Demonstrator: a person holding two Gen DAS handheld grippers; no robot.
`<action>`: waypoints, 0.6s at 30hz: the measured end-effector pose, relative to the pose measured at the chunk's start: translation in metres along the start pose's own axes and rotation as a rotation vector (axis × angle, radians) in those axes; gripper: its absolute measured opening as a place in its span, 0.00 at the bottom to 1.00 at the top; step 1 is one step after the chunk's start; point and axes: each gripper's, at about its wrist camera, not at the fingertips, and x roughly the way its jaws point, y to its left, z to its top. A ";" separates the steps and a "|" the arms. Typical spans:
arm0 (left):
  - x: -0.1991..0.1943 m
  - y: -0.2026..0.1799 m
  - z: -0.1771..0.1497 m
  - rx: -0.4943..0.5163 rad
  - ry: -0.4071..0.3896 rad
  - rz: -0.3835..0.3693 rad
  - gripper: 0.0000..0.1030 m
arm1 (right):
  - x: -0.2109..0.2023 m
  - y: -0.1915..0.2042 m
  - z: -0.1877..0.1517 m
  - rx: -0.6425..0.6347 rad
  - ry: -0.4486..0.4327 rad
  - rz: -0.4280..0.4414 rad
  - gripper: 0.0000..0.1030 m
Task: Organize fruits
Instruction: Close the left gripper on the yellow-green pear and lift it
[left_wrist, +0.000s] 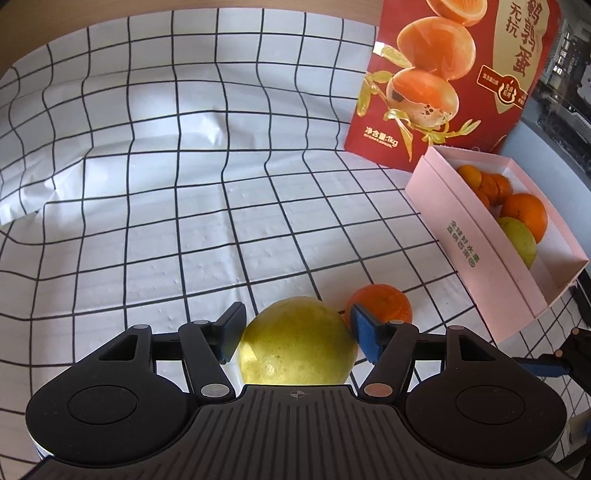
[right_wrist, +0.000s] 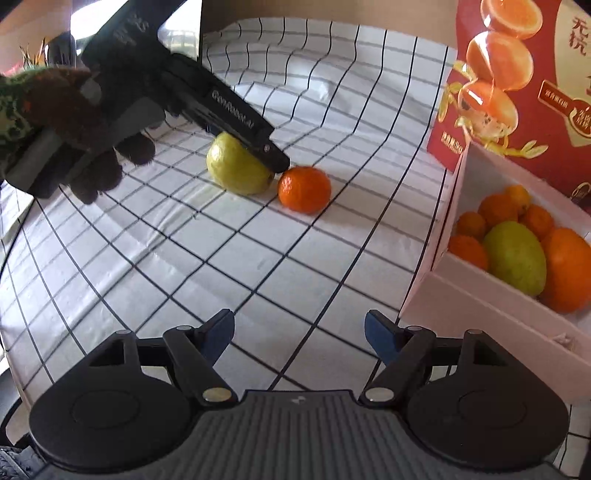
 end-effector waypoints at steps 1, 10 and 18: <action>-0.001 0.000 -0.001 0.002 -0.002 -0.002 0.66 | -0.001 -0.002 0.001 0.009 -0.007 0.005 0.76; -0.041 -0.007 -0.053 0.082 -0.153 0.002 0.65 | -0.001 -0.006 0.003 0.020 -0.030 -0.025 0.76; -0.071 -0.017 -0.091 0.231 -0.218 0.018 0.65 | 0.005 0.008 0.005 -0.012 -0.019 -0.026 0.76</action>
